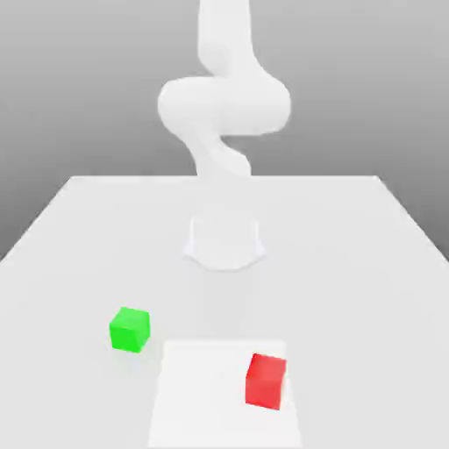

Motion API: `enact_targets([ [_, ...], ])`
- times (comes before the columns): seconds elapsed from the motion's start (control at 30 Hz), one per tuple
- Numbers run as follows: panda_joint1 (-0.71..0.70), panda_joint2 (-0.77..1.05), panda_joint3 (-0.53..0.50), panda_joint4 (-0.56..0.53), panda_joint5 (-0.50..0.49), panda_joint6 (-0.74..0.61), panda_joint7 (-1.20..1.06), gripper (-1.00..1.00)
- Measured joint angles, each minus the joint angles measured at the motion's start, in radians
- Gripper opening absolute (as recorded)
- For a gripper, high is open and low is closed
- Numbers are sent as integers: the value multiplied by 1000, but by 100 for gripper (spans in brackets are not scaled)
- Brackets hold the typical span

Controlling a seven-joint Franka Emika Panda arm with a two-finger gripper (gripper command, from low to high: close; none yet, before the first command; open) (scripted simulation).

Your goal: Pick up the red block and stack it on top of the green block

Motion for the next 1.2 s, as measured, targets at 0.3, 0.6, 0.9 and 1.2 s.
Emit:
enact_targets([
  [0.3,-33,332,85,-140,-12,171,159,0],
  [0.6,-33,659,137,-277,-37,338,326,0],
  [0.9,34,985,72,-303,-112,570,441,0],
  [1.2,33,976,74,-305,-109,562,440,-100],
])
